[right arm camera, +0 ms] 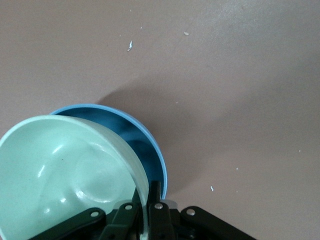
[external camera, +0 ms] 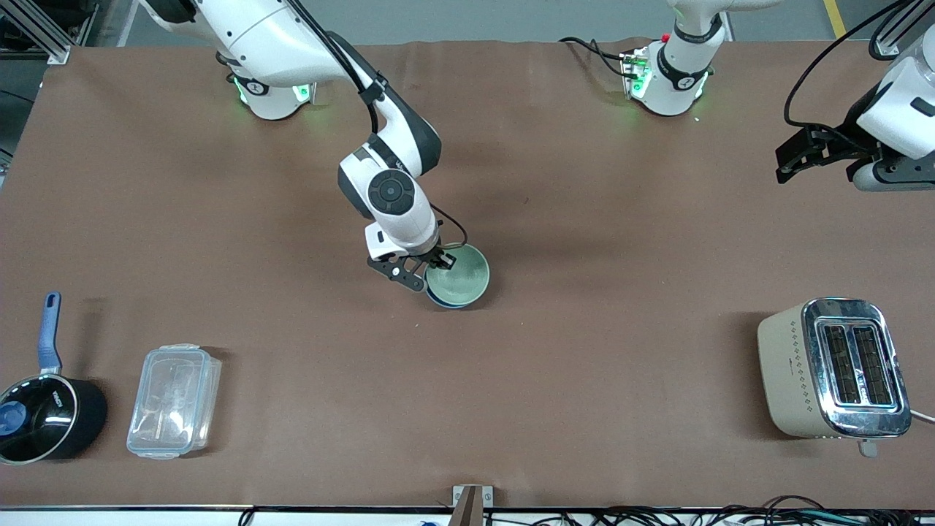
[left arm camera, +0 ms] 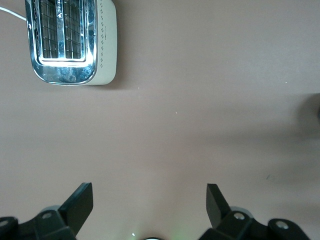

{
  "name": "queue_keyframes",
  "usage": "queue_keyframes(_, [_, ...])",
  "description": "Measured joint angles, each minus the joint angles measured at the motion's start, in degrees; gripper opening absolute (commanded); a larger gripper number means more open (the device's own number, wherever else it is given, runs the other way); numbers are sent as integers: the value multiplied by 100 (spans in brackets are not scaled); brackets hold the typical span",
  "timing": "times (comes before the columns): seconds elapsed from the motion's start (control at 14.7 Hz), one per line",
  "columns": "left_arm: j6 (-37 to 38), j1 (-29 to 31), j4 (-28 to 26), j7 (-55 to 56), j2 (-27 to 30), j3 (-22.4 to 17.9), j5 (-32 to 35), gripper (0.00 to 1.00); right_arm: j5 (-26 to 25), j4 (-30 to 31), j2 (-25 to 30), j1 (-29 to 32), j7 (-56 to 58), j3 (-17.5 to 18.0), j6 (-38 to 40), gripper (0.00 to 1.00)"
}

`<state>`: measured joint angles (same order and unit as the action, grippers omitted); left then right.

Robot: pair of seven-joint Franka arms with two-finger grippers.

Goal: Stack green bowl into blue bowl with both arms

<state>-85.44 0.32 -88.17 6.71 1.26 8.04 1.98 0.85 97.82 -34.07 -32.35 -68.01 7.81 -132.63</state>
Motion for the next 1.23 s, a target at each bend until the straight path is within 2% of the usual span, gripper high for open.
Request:
queue_keyframes(0.14, [-4, 3, -9, 0, 0, -10, 0, 100, -38, 0, -30, 1, 0, -12, 0, 6])
queue_keyframes(0.2, [-11, 4, -12, 0, 0, -11, 0, 100, -67, 0, -48, 1, -2, -12, 0, 16])
queue_keyframes(0.27, [-22, 5, -14, 0, 0, -11, 0, 100, -85, 0, -65, 1, -3, -12, 0, 49])
queue_keyframes(0.34, [-29, 5, -15, 0, 0, -12, 0, 100, -90, 0, -75, 1, -3, -13, 0, 89])
queue_keyframes(0.41, [-43, 5, -18, 0, 1, -12, 0, 100, -91, 0, -79, 1, -3, -12, 1, 100])
queue_keyframes(0.61, [-149, 4, -79, 0, 0, -12, 0, 100, -98, -66, -67, 10, -3, -20, 13, 100])
queue_keyframes(0.75, [-183, -1, -106, 0, 1, -11, -1, 100, -199, -257, 87, 116, 16, -56, 364, 100])
queue_keyframes(0.95, [-198, -4, -114, -1, 4, -11, -1, 100, -708, -705, 760, 586, 644, -72, 1903, 100])
queue_keyframes(1.09, [-203, -5, -114, -13, 9, -11, -1, 100, -785, -976, 1308, 1049, 1443, -83, 2842, 100])
queue_keyframes(1.23, [-204, -2, -115, -161, 11, -12, -1, 100, -801, -1128, 1826, 1638, 2410, -95, 3415, 100])
